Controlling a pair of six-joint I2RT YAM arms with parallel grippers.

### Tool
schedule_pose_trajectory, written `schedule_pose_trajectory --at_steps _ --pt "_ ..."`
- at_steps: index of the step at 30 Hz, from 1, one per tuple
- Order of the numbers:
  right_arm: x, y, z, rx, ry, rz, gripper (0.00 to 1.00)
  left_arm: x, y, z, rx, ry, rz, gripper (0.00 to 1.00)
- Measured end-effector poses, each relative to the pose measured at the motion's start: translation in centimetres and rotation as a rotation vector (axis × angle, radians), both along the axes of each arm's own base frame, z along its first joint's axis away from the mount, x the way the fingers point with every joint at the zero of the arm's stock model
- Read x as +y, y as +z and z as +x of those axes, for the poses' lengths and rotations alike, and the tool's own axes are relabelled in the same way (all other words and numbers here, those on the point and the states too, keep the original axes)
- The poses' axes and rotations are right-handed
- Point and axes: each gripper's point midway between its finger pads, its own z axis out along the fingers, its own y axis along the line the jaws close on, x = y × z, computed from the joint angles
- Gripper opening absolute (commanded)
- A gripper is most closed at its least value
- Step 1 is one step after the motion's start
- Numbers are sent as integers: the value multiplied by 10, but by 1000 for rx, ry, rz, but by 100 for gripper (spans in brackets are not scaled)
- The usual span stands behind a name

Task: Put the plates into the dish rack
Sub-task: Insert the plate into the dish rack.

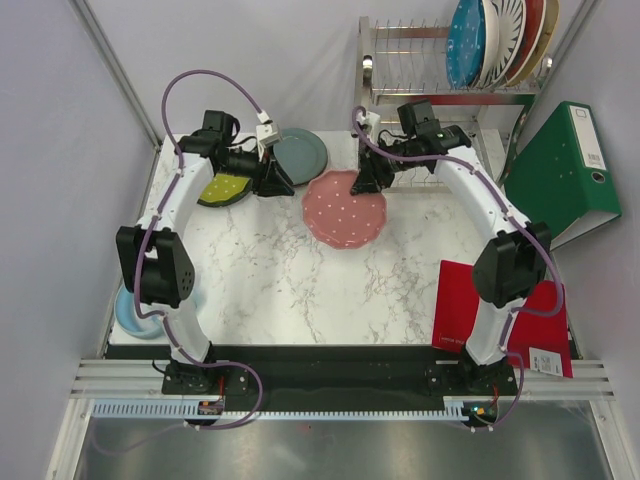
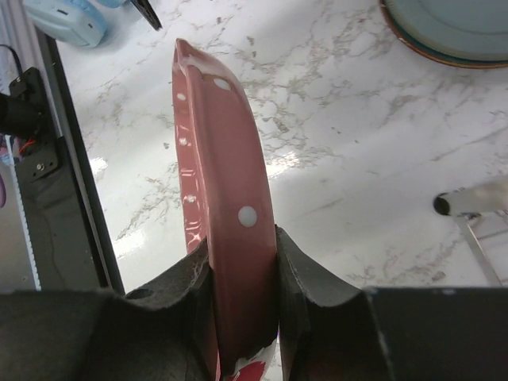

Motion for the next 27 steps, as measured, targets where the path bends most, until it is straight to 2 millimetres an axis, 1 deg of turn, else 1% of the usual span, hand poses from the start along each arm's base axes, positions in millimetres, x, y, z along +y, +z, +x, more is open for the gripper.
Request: schedule_pose_trajectory --at_steps 1,4,9,10,12,14,15,18,19,21,24,27 --pt "-3 2 3 -5 -19 -1 0 2 3 3 -11 8 -5 48" --pt "-9 11 8 -19 -62 0 0 5 7 7 -16 21 -25 49" --pt "-6 24 11 -38 -94 10 0 1 11 8 -7 20 -45 49" --pt "-6 29 13 -44 -107 8 0 1 11 9 -6 21 -47 49" --pt "-6 46 20 -75 -139 15 0 1 12 10 -6 28 -49 48" --pt "-4 80 32 -135 -176 45 0 1 13 13 -11 38 -46 48" --pt "-3 102 40 -182 -194 72 0 2 13 15 -16 45 -44 48" --pt "-5 182 60 -375 -259 199 0 8 17 20 -38 72 -36 47" --pt "-8 207 62 -441 -284 242 0 10 18 21 -45 81 -32 47" --pt "-16 247 62 -545 -338 314 0 12 23 22 -57 92 -33 47" --pt "-30 286 62 -666 -438 393 0 14 27 24 -65 102 -40 46" --pt "-44 326 70 -796 -552 469 0 14 25 24 -47 110 -45 45"
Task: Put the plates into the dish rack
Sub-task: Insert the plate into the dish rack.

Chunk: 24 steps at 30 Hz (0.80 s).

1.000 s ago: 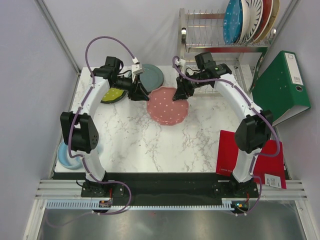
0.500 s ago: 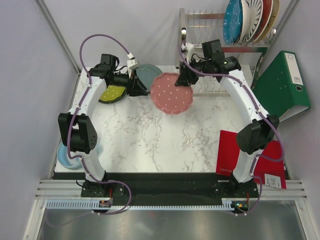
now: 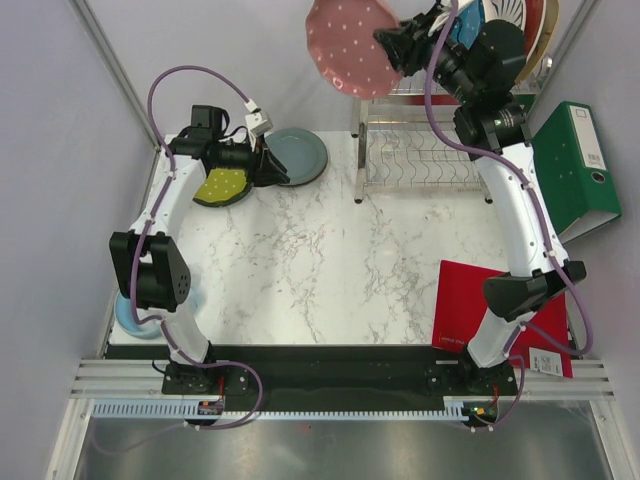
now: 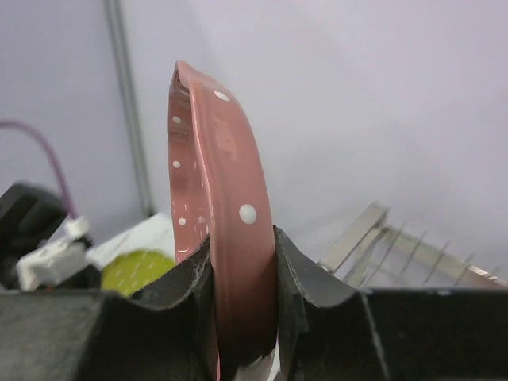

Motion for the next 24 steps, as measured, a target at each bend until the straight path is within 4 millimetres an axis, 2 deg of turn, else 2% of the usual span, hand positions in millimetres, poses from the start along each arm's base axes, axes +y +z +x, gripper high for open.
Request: schedule_pose_trajectory --at_steps 4,7,11,16,21,24 --pt "-27 37 18 -139 -189 86 0 -2 -7 -1 29 5 -11 45" --pt "-55 55 30 -228 -366 116 0 -5 -18 -4 56 5 -15 44" --pt "-90 61 44 -283 -588 118 0 -8 -30 -11 93 4 -17 43" --pt "-119 42 64 -274 -796 28 0 -10 -27 -13 90 7 -27 42" --pt "-140 9 87 -204 -915 -82 0 -11 -18 -13 55 4 -42 42" --pt "-154 -10 99 -160 -960 -142 0 -12 -19 -18 62 -3 -51 41"
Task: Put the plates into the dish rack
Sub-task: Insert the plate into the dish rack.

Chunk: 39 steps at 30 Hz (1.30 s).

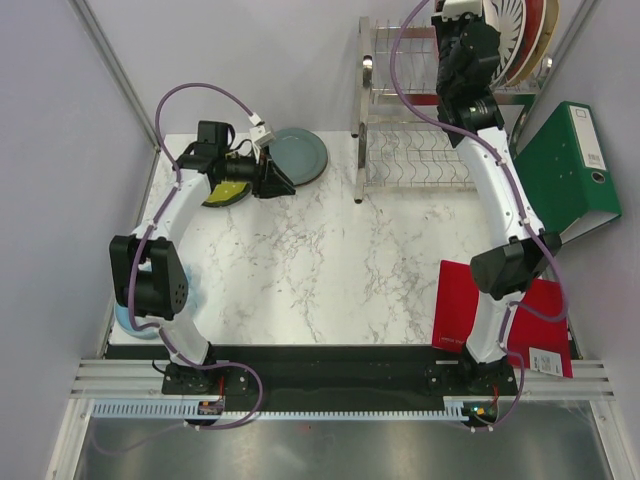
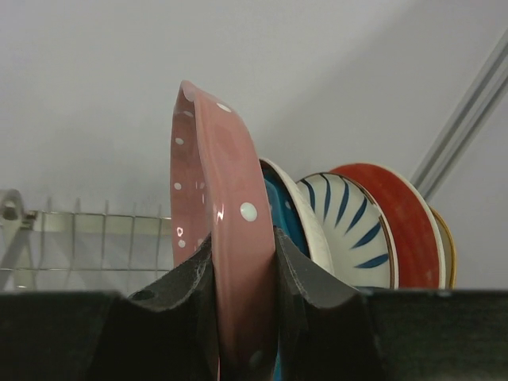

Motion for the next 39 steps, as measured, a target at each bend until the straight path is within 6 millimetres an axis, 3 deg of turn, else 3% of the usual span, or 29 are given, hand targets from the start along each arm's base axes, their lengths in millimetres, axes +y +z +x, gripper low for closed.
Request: schedule_pose_trajectory --at_steps 5,11,29,31,32,33,35,39 --pt "-25 -15 12 38 -64 -16 0 0 -10 -5 28 -5 -4 41" --pt "-30 -13 12 36 -73 -25 0 -2 -8 -5 28 -15 -18 41" --pt "-33 -57 51 112 -88 -57 0 -4 -21 0 76 -12 -24 43" --pt "-34 -57 55 100 -92 -51 14 -4 -20 1 75 -11 -25 48" --pt "-34 -57 56 98 -93 -50 35 -4 -20 1 76 -10 -25 50" --pt "-34 -57 56 95 -94 -49 43 -4 -20 1 79 -9 -26 51" --pt "-34 -56 56 91 -96 -48 52 -4 -19 2 83 -4 -26 53" --pt "-34 -55 55 82 -101 -57 55 -4 -17 4 86 6 -25 54"
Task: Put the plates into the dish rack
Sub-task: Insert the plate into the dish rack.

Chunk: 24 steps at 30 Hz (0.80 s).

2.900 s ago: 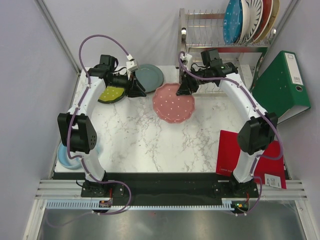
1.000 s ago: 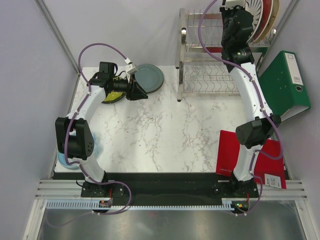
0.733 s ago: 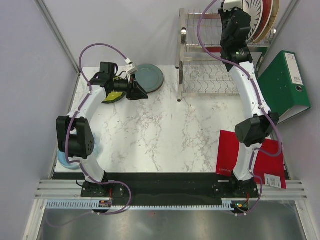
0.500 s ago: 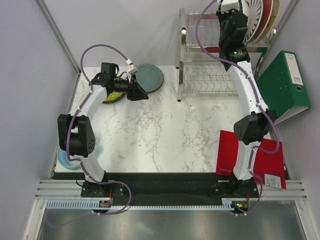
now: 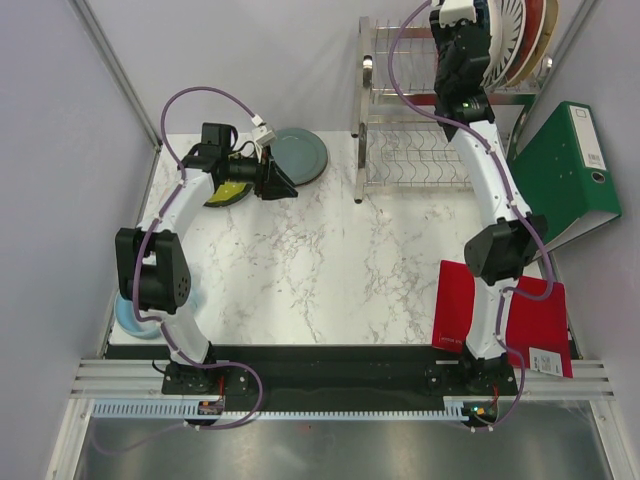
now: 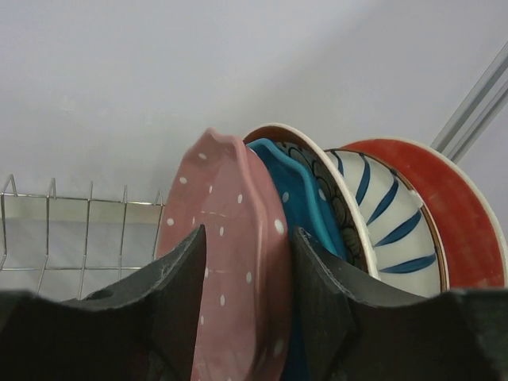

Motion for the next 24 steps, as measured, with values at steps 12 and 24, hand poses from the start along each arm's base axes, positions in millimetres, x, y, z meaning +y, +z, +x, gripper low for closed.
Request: schedule_pose_trajectory --at_steps 12,24 --pt "19 33 -45 -29 22 -29 59 6 -10 22 -11 90 53 99" --pt "120 31 -184 -36 545 -176 66 25 -90 146 98 339 251 82"
